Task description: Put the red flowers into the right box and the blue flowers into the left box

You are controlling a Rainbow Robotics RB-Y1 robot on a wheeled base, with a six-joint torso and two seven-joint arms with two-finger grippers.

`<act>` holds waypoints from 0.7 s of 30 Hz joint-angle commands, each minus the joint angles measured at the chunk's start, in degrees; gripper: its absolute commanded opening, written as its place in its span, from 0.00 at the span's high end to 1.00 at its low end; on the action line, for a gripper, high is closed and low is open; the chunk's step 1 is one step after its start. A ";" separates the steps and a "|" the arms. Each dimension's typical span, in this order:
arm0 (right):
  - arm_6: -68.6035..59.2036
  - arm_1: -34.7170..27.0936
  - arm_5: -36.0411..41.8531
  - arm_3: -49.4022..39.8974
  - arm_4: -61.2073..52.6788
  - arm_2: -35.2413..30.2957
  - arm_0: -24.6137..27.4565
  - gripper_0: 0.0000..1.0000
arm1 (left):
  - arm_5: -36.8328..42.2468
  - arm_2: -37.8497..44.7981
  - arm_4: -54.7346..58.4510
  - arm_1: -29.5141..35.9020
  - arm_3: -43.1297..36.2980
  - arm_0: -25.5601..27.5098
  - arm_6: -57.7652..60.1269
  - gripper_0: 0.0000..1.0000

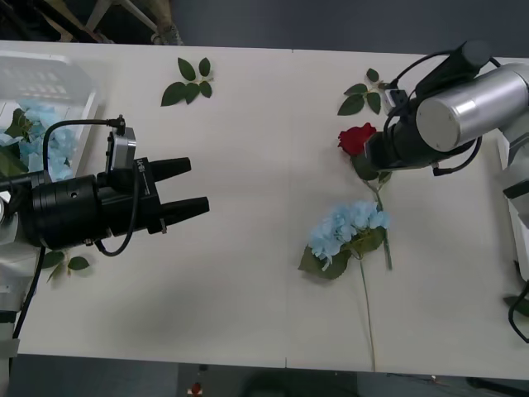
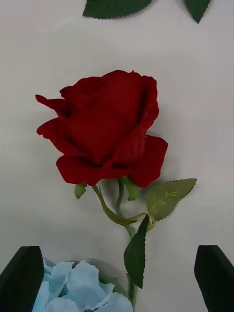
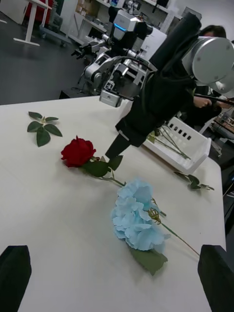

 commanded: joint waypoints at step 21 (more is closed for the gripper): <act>1.03 2.04 -8.56 6.31 2.60 4.23 -1.72 0.09 | 0.27 1.03 0.60 1.11 -0.73 -0.99 -2.12 0.00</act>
